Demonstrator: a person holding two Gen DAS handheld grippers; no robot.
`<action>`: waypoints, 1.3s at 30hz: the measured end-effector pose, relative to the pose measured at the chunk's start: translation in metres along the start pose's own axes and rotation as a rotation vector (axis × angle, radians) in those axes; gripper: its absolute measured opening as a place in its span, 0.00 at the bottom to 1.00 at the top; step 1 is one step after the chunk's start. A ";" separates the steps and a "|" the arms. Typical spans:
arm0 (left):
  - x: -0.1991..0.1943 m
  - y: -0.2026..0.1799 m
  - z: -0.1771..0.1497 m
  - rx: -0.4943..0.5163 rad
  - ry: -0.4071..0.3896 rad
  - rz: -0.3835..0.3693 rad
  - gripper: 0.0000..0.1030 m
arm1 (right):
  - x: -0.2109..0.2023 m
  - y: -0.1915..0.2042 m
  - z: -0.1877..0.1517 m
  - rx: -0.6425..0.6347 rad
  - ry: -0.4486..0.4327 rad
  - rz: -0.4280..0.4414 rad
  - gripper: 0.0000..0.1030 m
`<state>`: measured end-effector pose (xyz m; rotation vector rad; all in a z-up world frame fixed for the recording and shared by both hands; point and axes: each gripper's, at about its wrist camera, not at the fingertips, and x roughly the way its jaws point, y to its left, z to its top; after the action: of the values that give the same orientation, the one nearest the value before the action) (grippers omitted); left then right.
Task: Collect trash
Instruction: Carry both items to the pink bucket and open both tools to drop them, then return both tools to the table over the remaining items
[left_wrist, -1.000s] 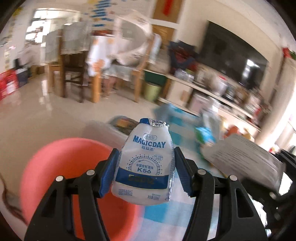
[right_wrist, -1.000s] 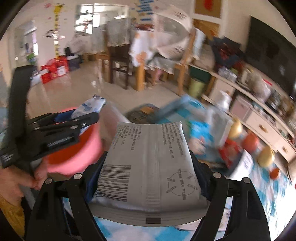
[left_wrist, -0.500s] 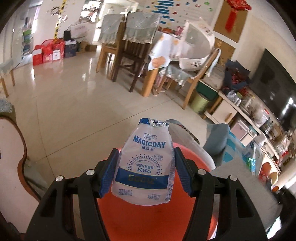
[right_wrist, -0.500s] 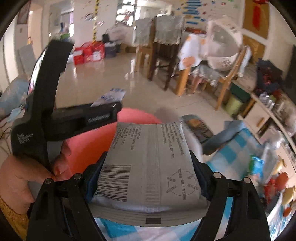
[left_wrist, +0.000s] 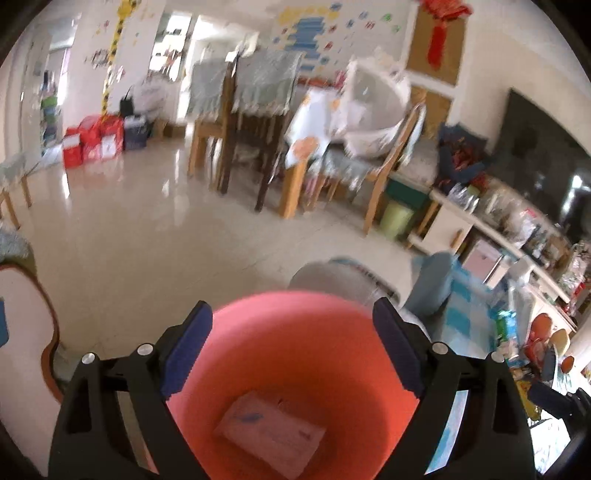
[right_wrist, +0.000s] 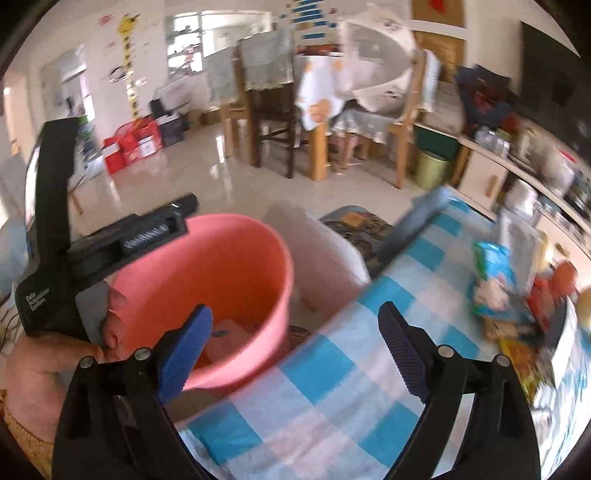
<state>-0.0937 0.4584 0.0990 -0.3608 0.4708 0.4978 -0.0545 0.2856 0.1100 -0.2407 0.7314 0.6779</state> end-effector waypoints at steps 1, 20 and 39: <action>-0.002 -0.007 0.001 0.006 -0.022 -0.016 0.89 | -0.005 -0.005 -0.002 0.007 -0.006 -0.010 0.88; -0.030 -0.104 -0.029 0.203 -0.088 -0.171 0.90 | -0.098 -0.071 -0.077 0.094 -0.120 -0.241 0.95; -0.043 -0.185 -0.078 0.394 -0.027 -0.210 0.90 | -0.148 -0.137 -0.115 0.210 -0.183 -0.339 0.95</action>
<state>-0.0549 0.2568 0.0958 -0.0228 0.4865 0.1978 -0.1084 0.0600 0.1237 -0.1038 0.5630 0.2933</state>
